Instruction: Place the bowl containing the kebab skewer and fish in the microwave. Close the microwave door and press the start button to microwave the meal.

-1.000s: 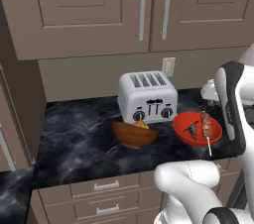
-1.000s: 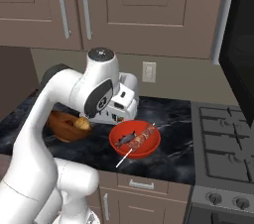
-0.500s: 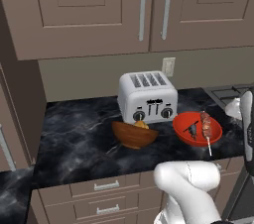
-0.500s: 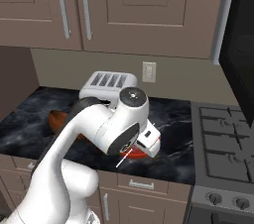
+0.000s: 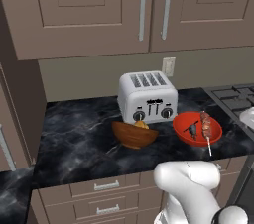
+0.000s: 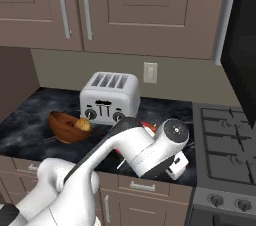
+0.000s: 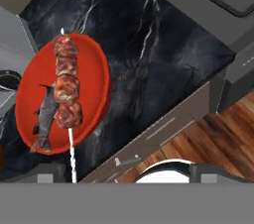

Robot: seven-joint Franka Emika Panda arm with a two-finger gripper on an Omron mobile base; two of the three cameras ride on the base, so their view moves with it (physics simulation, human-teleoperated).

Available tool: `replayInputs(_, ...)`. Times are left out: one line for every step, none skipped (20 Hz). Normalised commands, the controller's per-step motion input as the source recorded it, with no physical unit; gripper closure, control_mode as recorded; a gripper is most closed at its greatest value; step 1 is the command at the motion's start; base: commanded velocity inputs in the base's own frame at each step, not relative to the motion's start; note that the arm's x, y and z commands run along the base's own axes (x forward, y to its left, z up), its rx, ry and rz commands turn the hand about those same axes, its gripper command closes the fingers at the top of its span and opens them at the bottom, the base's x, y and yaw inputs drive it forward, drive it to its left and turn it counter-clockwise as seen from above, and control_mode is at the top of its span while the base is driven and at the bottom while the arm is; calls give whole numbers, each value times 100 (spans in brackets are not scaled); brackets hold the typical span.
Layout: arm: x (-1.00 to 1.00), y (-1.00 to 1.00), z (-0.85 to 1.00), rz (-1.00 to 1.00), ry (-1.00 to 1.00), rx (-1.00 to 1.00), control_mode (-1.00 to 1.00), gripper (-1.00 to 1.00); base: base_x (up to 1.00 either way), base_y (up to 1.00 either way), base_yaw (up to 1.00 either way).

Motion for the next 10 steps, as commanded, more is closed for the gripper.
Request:
replayInputs(42, -57, -32, -6, 0, 21, -100, -100, 0, 0, 0)
replayInputs(45, -51, -30, -5, 0, 20, -100, -100, 0, 0, 0)
replayInputs(45, -46, -29, -5, 0, 19, -100, -100, 0, 0, 0)
replayInputs(44, -37, -24, -4, 0, 17, -100, -100, 0, 0, 0)
replayInputs(44, -26, -21, -4, 2, 14, -100, -100, 0, 0, 0)
replayInputs(44, -15, -18, -3, 3, 12, -100, -100, 0, 0, 0)
replayInputs(46, -3, -16, -2, 3, 8, -100, -100, 0, 0, 0)
replayInputs(48, 0, -12, -1, 2, 5, -100, -100, 0, 0, 0)
replayInputs(43, 1, -9, 0, 0, 0, -100, -100, 0, 0, 0)
replayInputs(40, 20, -10, 0, 0, 0, -100, -100, 0, 0, 0)
